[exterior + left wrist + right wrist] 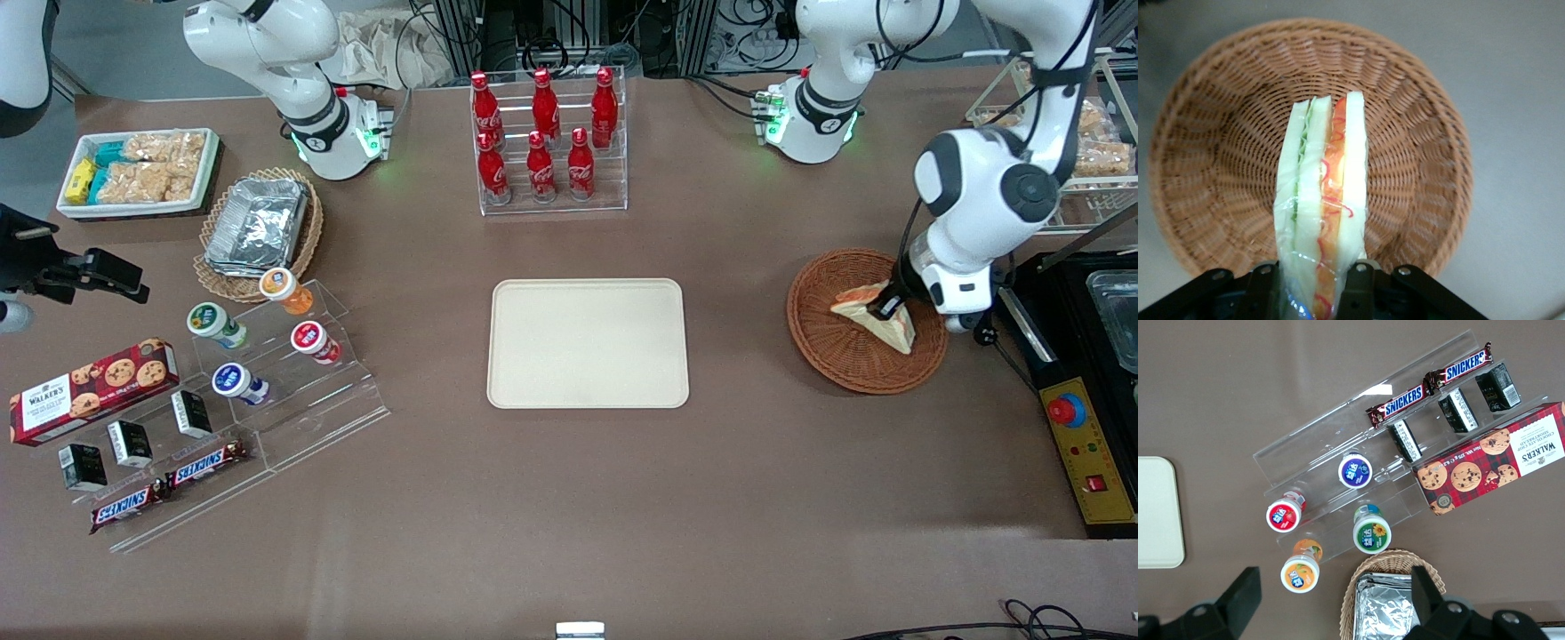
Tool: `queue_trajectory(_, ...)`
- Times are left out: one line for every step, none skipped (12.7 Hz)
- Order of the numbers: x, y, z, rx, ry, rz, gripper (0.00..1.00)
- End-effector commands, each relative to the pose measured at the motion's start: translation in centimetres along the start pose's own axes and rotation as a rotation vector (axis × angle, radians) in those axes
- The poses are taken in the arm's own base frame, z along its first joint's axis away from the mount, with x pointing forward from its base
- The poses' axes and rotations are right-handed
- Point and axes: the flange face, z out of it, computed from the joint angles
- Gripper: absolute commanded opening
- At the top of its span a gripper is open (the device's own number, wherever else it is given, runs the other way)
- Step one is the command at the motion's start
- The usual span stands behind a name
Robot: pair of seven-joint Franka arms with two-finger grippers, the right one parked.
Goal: Place sandwich from basket to tray
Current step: 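Lift the sandwich up out of the basket with the left gripper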
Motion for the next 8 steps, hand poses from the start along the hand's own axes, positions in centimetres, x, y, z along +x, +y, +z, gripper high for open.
queue_trajectory(0.6,0.7,-7.0,0.036,-0.032,0.086,0.00)
queue_trajectory(1.2,1.5,-10.4,0.052,-0.049,0.116,0.00)
queue_trajectory(1.6,2.2,-13.6,0.066,-0.064,0.151,0.00)
queue_trajectory(1.8,2.7,-16.6,0.067,-0.067,0.174,0.00)
queue_trajectory(1.9,2.8,-18.6,0.068,-0.069,0.202,0.00)
queue_trajectory(1.9,2.9,-20.0,0.081,-0.060,0.229,0.00)
queue_trajectory(1.8,2.8,-21.4,0.106,-0.050,0.257,0.00)
queue_trajectory(1.6,3.0,-23.2,0.107,-0.043,0.295,0.00)
